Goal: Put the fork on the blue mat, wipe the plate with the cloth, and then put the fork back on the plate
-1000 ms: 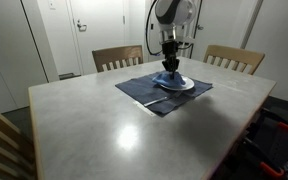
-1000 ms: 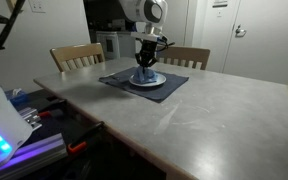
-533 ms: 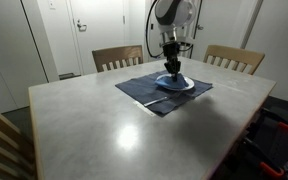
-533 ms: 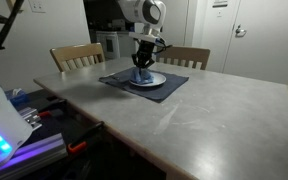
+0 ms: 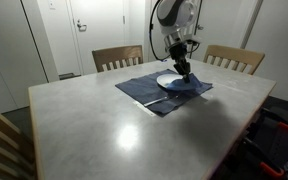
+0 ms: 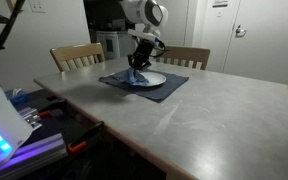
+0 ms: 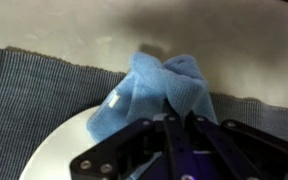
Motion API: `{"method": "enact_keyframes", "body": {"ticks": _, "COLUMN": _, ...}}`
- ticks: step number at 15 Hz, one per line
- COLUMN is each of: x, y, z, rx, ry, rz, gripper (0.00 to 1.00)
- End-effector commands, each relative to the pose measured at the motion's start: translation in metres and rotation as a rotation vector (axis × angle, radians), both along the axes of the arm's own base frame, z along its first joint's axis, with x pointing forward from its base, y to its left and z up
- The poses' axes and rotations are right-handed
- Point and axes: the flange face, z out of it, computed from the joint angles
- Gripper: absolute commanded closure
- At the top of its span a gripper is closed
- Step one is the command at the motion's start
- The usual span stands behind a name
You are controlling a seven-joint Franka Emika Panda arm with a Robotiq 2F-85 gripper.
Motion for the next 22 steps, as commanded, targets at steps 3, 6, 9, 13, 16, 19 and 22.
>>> {"method": "enact_keyframes", "body": {"ticks": 3, "x": -0.004, "y": -0.017, "z": -0.02, "rx": -0.061, "ry": 0.092, "rz": -0.028, "gripper": 0.98}}
{"method": "enact_keyframes", "body": {"ticks": 6, "x": -0.002, "y": -0.027, "z": -0.03, "rx": -0.134, "ry": 0.074, "rz": -0.068, "gripper": 0.98}}
{"method": "enact_keyframes", "body": {"ticks": 9, "x": 0.003, "y": -0.035, "z": -0.031, "rx": -0.2, "ry": 0.058, "rz": -0.105, "gripper": 0.98}}
{"method": "enact_keyframes", "body": {"ticks": 13, "x": 0.015, "y": -0.041, "z": -0.026, "rx": -0.3, "ry": -0.003, "rz": -0.138, "gripper": 0.98}}
{"method": "enact_keyframes", "body": {"ticks": 16, "x": 0.027, "y": -0.041, "z": -0.026, "rx": -0.365, "ry": -0.068, "rz": -0.186, "gripper": 0.98}}
{"method": "enact_keyframes", "body": {"ticks": 19, "x": 0.038, "y": -0.037, "z": -0.029, "rx": -0.425, "ry": -0.132, "rz": -0.248, "gripper": 0.98}}
{"method": "enact_keyframes", "body": {"ticks": 22, "x": 0.047, "y": -0.03, "z": -0.03, "rx": -0.487, "ry": -0.208, "rz": -0.309, "gripper": 0.98}}
